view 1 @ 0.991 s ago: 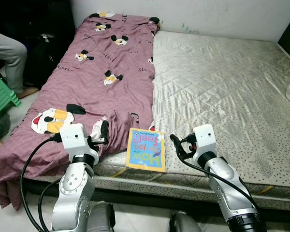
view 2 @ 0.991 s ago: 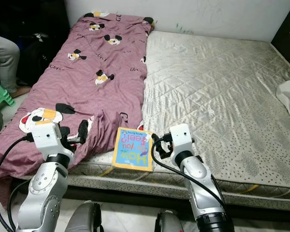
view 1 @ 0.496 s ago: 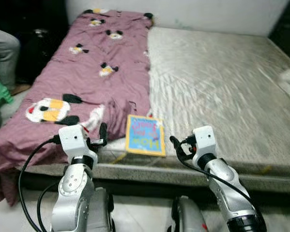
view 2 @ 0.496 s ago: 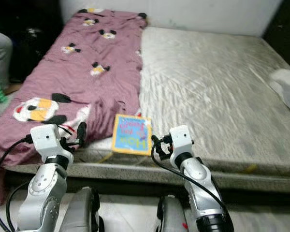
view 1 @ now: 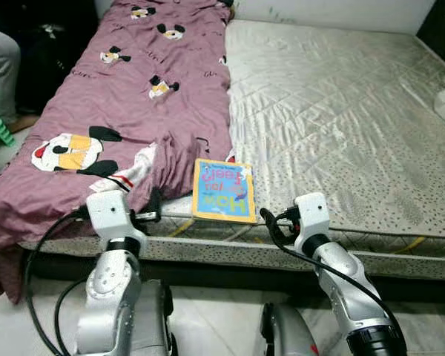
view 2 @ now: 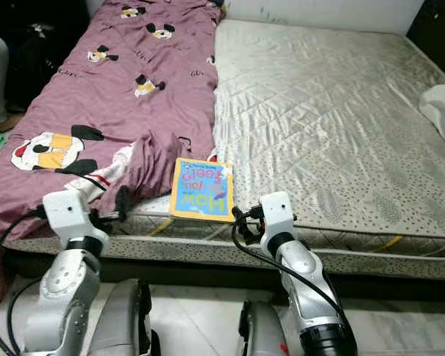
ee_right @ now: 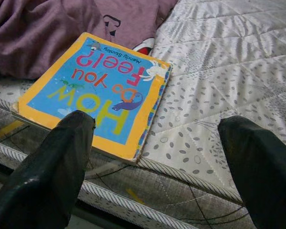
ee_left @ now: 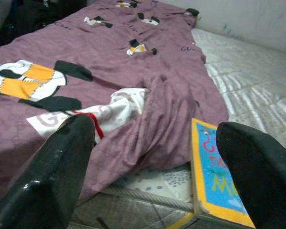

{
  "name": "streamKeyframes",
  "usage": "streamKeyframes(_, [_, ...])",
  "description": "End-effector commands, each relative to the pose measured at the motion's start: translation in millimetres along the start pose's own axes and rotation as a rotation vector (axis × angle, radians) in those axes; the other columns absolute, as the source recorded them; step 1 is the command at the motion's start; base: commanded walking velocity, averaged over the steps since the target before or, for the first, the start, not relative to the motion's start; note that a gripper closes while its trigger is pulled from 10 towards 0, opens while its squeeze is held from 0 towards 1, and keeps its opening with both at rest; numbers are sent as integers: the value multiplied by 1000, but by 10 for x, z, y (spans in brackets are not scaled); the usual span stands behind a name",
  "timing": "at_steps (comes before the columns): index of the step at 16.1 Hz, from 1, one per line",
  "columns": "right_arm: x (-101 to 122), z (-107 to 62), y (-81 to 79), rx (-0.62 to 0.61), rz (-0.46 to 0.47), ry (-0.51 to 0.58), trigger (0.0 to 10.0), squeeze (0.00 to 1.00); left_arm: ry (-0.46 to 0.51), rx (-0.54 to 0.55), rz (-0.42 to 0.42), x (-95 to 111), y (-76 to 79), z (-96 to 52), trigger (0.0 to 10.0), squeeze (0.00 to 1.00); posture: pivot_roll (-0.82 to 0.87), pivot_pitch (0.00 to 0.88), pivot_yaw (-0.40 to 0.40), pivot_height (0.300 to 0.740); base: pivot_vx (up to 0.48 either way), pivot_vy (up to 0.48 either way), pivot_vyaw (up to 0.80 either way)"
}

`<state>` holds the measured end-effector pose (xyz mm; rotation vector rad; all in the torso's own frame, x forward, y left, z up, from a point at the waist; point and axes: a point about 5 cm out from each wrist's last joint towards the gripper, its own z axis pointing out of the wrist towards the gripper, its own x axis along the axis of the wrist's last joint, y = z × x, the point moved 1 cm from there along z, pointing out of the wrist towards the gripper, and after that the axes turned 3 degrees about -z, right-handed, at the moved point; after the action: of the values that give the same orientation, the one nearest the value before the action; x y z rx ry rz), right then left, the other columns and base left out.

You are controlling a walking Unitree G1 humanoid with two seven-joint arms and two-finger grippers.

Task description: Clean up the room

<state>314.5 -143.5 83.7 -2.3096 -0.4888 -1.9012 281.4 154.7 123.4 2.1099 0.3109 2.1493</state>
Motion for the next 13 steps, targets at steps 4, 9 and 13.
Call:
streamKeyframes(4, [43, 21, 9, 13, -27, 23, 10000, 0, 22, -22, -3, 46, 43, 15, 10000, 0, 8, 122, -47, 581, 480, 0, 0])
streamKeyframes(9, [34, 37, 28, 6, -13, 22, 10000, 0, 0, -31, -23, 11, 100, 33, 10000, 0, 8, 119, -46, 581, 261, 0, 205])
streamKeyframes(13, [37, 45, 28, 11, -31, 28, 10000, 0, -6, -19, -23, 1, 93, 37, 10000, 0, 8, 118, -47, 581, 0, 0, 0])
